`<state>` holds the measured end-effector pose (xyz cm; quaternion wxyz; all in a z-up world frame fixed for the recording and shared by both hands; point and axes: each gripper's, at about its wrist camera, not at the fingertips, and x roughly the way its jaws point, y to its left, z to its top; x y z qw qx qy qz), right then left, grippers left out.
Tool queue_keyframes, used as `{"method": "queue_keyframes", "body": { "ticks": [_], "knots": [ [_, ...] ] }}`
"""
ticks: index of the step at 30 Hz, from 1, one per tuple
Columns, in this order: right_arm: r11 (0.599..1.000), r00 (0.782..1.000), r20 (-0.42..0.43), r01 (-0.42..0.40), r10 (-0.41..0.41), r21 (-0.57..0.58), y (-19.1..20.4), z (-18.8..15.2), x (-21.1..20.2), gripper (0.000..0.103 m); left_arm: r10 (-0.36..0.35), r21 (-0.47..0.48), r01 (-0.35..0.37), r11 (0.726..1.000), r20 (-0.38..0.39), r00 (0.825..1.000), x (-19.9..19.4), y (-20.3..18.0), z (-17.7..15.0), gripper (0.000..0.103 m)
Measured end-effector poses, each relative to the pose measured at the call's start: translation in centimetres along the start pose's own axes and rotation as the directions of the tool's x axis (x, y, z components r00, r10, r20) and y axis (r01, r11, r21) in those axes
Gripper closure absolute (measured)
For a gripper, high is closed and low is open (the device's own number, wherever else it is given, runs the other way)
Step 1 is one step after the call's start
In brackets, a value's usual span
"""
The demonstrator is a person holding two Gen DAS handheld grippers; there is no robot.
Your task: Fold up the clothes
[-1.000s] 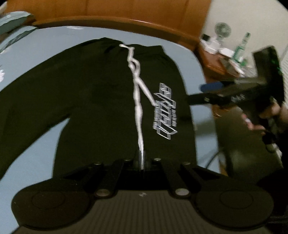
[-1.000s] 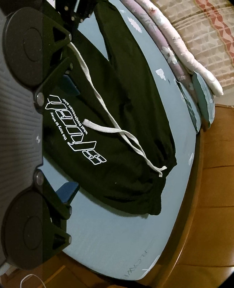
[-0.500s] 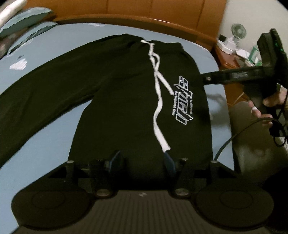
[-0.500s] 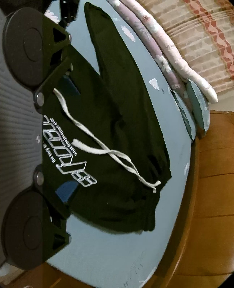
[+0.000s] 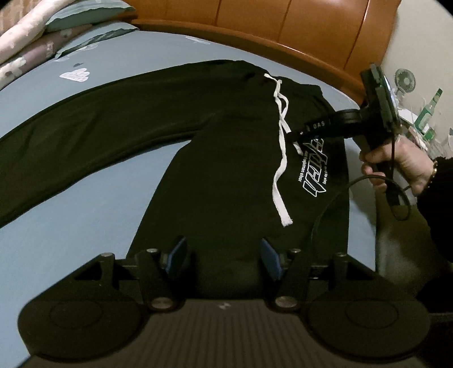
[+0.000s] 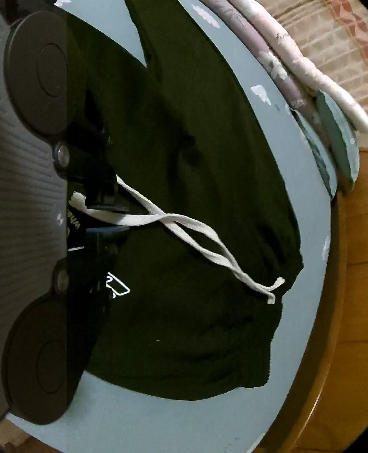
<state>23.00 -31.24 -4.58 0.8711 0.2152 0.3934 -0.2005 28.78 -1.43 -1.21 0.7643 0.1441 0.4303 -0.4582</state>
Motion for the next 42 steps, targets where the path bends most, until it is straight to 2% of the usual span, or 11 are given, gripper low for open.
{"method": "queue_keyframes", "body": {
  "ticks": [3,5,9,14,16,21,25,27,34,38,42],
  "knots": [
    [1.0,1.0,-0.006,-0.007,0.007,0.011,0.0,0.3,-0.2,0.098,0.004,-0.009,-0.004,1.0,0.003,1.0,0.0,0.3,-0.1,0.045],
    [0.995,0.996,0.021,-0.092,0.091,0.05,0.0,0.8,-1.2,0.099,0.009,-0.01,-0.008,1.0,0.008,1.0,-0.1,0.4,-0.1,0.045],
    [0.98,0.976,0.087,-0.201,0.199,0.012,1.6,1.8,-3.0,0.098,0.012,-0.015,-0.012,1.0,0.017,1.0,-0.4,0.8,0.1,0.045],
    [0.968,0.967,0.051,-0.248,0.249,-0.025,3.0,1.9,-2.9,0.091,0.015,-0.018,-0.015,1.0,0.025,1.0,-0.6,0.8,0.2,0.045],
    [0.974,0.972,0.061,-0.227,0.228,-0.03,3.0,1.9,-3.3,0.077,0.015,-0.021,-0.014,1.0,0.027,1.0,-0.6,0.8,0.1,0.044],
    [0.992,0.991,0.048,-0.123,0.124,-0.021,2.0,1.3,-4.1,0.071,0.008,-0.029,-0.007,1.0,0.029,1.0,-0.5,1.0,0.0,0.039],
    [0.994,0.994,0.021,-0.105,0.105,-0.001,0.7,0.2,-4.8,0.051,0.018,-0.031,-0.017,0.999,0.028,0.999,-0.4,1.1,0.1,0.038],
    [0.996,0.996,0.003,-0.09,0.09,-0.001,0.2,-0.6,-5.0,0.046,0.009,-0.046,-0.008,0.999,0.024,1.0,-0.2,1.1,0.0,0.038],
    [0.997,0.994,-0.109,0.003,-0.011,-0.071,-0.6,-3.4,-3.7,0.041,0.022,-0.074,-0.021,0.997,0.015,1.0,0.0,1.3,-0.4,0.038],
    [0.998,0.996,-0.09,-0.002,-0.004,-0.068,-1.2,-3.6,-4.3,0.041,0.045,-0.102,-0.044,0.994,0.011,0.999,-0.3,1.8,-0.7,0.037],
    [0.995,1.0,-0.02,0.012,-0.014,-0.102,-1.0,-2.0,-5.2,0.041,0.055,-0.141,-0.052,0.989,0.02,0.998,-0.5,2.3,-0.7,0.034]
  ]
}}
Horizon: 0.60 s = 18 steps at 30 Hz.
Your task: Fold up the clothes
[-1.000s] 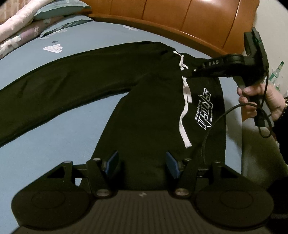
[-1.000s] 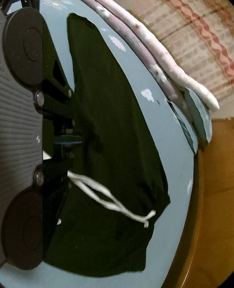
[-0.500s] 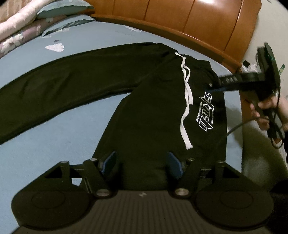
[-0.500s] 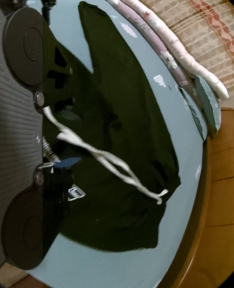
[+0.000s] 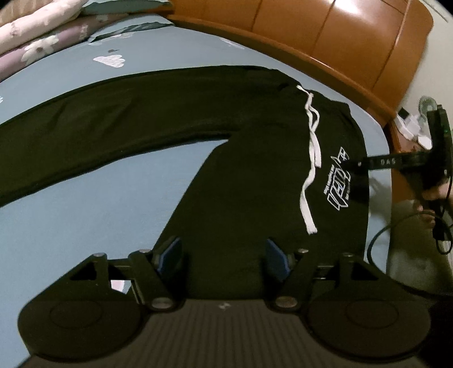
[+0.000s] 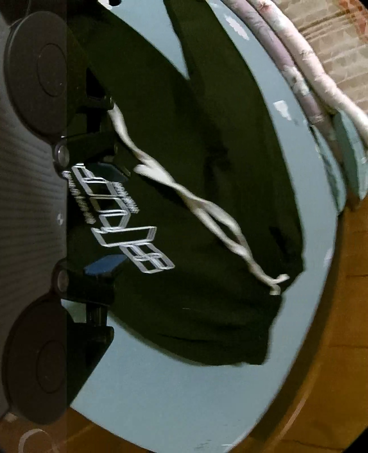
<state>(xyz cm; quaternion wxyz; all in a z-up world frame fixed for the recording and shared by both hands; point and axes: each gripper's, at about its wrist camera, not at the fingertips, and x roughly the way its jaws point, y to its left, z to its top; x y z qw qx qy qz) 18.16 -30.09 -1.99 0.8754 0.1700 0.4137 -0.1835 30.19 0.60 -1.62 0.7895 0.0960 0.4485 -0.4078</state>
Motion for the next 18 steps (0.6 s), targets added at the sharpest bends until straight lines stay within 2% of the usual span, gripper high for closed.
{"method": "queue_keyframes", "body": {
  "ticks": [6,12,16,17,18],
  "knots": [
    [0.999,0.999,0.049,0.013,-0.011,-0.045,-0.7,3.1,2.0,0.039,0.006,-0.017,-0.006,1.0,0.002,1.0,0.1,-0.1,0.0,0.034],
    [0.999,0.999,0.053,0.011,-0.009,-0.04,-3.3,4.8,5.3,0.039,0.034,-0.054,-0.035,0.998,-0.008,0.999,0.5,0.1,0.1,0.034],
    [0.993,0.996,0.033,0.09,-0.088,-0.075,-5.4,4.4,5.6,0.039,0.044,-0.082,-0.044,0.996,-0.002,0.999,0.4,0.4,0.4,0.034],
    [0.99,0.992,0.033,0.123,-0.121,-0.069,-6.1,4.2,5.3,0.039,0.042,-0.086,-0.042,0.995,0.0,0.999,0.4,0.4,0.5,0.034],
    [0.992,0.992,0.032,0.123,-0.122,-0.041,-7.0,4.0,4.9,0.04,0.041,-0.09,-0.041,0.995,0.001,0.999,0.5,0.4,0.5,0.034]
  ]
}}
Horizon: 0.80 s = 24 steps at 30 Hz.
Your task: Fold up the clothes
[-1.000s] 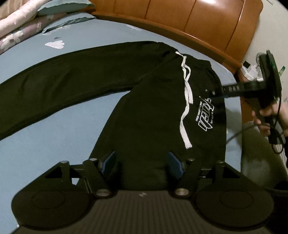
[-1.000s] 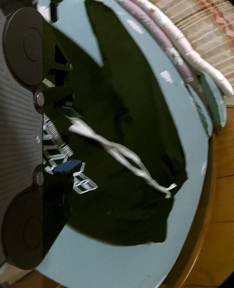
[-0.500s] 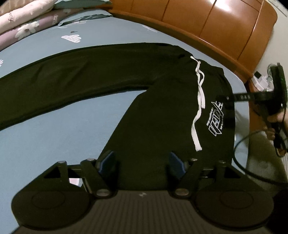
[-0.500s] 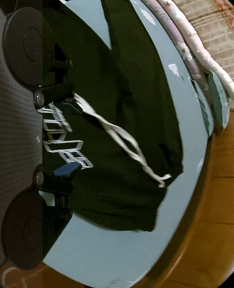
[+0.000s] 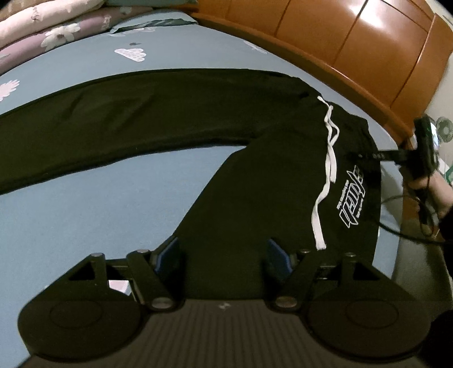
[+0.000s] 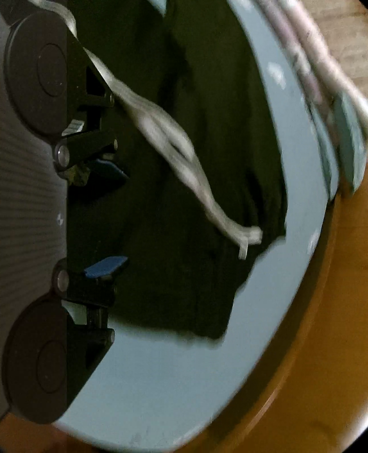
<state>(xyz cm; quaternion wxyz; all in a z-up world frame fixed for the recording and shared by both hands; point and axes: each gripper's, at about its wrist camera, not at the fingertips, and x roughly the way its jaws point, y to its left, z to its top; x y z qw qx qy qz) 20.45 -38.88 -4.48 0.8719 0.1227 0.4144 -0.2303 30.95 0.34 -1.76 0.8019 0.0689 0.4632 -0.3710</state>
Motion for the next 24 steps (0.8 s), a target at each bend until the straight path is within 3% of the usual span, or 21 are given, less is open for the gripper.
{"method": "queue_keyframes", "body": {
  "ticks": [2,7,10,12,14,16,18,24],
  "knots": [
    [0.998,0.999,0.006,-0.041,0.041,0.053,-1.2,-0.3,-0.4,0.04,-0.003,-0.004,0.003,1.0,0.0,1.0,0.2,0.1,0.2,0.034],
    [0.998,0.999,0.024,-0.048,0.047,0.051,-0.3,0.0,-2.1,0.035,-0.009,-0.001,0.009,1.0,0.007,1.0,0.5,-0.1,0.9,0.033],
    [0.996,0.995,0.047,-0.09,0.09,0.014,1.2,-0.3,-2.5,0.03,-0.02,0.01,0.02,1.0,0.01,1.0,0.7,-0.3,1.3,0.033],
    [0.997,0.998,0.011,-0.058,0.059,-0.042,2.4,-1.0,-1.7,0.029,-0.023,0.008,0.023,1.0,0.003,1.0,1.0,-0.4,1.5,0.033],
    [0.997,0.999,0.002,-0.035,0.035,-0.071,3.0,-1.8,-1.1,0.023,-0.027,0.006,0.027,1.0,-0.001,1.0,1.1,-0.4,1.6,0.033],
    [0.996,1.0,0.003,-0.028,0.028,-0.082,3.4,-2.5,-0.6,0.008,-0.033,0.013,0.033,0.999,-0.003,0.999,1.2,-0.4,1.9,0.033],
    [0.997,0.999,0.013,-0.044,0.045,-0.069,3.5,-3.0,-0.4,0.0,-0.048,0.02,0.048,0.999,-0.001,0.999,1.1,-0.1,2.7,0.033],
    [0.997,0.999,0.014,-0.03,0.031,-0.074,4.0,-3.0,-0.3,0.0,-0.037,0.067,0.032,0.997,0.084,0.996,2.5,1.4,7.9,0.028]
  ]
}}
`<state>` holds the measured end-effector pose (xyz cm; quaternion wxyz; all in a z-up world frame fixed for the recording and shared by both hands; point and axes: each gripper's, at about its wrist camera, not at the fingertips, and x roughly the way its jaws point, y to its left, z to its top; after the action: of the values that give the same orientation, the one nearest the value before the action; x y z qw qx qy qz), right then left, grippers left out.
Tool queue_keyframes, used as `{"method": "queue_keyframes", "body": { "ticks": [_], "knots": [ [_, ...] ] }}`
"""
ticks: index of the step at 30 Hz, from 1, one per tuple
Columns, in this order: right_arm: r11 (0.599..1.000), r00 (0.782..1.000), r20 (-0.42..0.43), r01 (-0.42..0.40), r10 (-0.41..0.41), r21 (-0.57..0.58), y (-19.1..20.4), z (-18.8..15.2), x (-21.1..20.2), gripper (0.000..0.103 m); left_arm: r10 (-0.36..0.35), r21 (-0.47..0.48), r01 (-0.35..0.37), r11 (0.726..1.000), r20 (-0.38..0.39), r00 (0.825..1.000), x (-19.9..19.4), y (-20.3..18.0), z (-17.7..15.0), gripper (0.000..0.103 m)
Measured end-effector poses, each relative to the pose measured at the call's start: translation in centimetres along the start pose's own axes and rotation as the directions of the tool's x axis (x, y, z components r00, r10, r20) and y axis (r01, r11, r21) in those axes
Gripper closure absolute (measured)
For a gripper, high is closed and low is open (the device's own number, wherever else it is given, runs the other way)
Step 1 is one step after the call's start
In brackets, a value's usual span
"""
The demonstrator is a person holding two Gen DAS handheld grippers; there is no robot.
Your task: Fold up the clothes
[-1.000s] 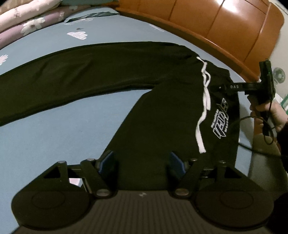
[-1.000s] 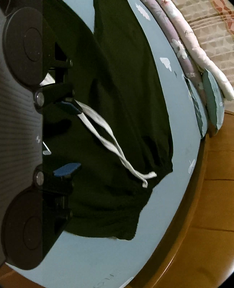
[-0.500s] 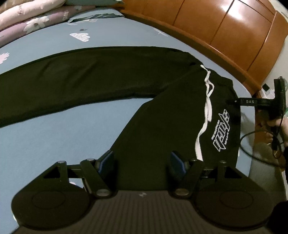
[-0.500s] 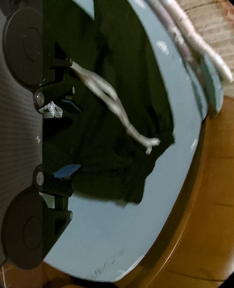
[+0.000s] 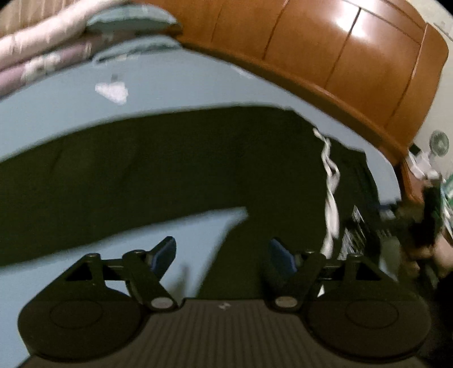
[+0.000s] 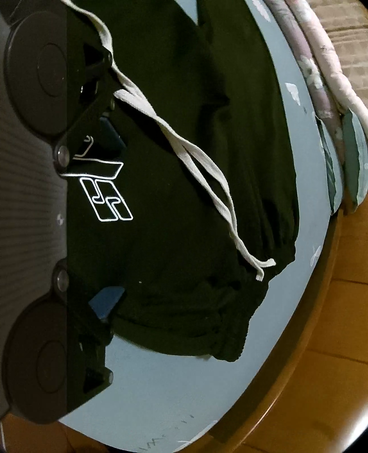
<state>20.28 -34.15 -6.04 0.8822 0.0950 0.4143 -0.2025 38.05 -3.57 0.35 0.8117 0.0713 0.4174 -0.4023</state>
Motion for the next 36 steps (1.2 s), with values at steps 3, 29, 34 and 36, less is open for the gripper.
{"method": "queue_keyframes", "body": {
  "ticks": [3,29,34,36],
  "knots": [
    [1.0,1.0,0.003,0.001,-0.001,-0.003,0.1,-0.1,0.0,0.0,0.019,-0.016,-0.019,1.0,0.015,1.0,2.8,1.3,2.4,0.028],
    [0.999,0.999,-0.002,-0.045,0.045,0.01,1.6,0.3,-1.7,0.0,0.203,0.025,-0.202,0.979,-0.045,0.978,9.1,4.6,2.4,0.027],
    [0.998,0.999,0.003,-0.051,0.051,-0.037,3.0,0.6,-2.6,0.0,0.161,-0.024,-0.162,0.987,-0.053,0.986,7.0,5.6,1.0,0.026],
    [0.998,0.998,0.007,-0.056,0.056,-0.042,3.4,0.8,-2.9,0.0,0.149,-0.051,-0.152,0.987,-0.051,0.987,5.6,5.9,1.0,0.027]
  ]
}}
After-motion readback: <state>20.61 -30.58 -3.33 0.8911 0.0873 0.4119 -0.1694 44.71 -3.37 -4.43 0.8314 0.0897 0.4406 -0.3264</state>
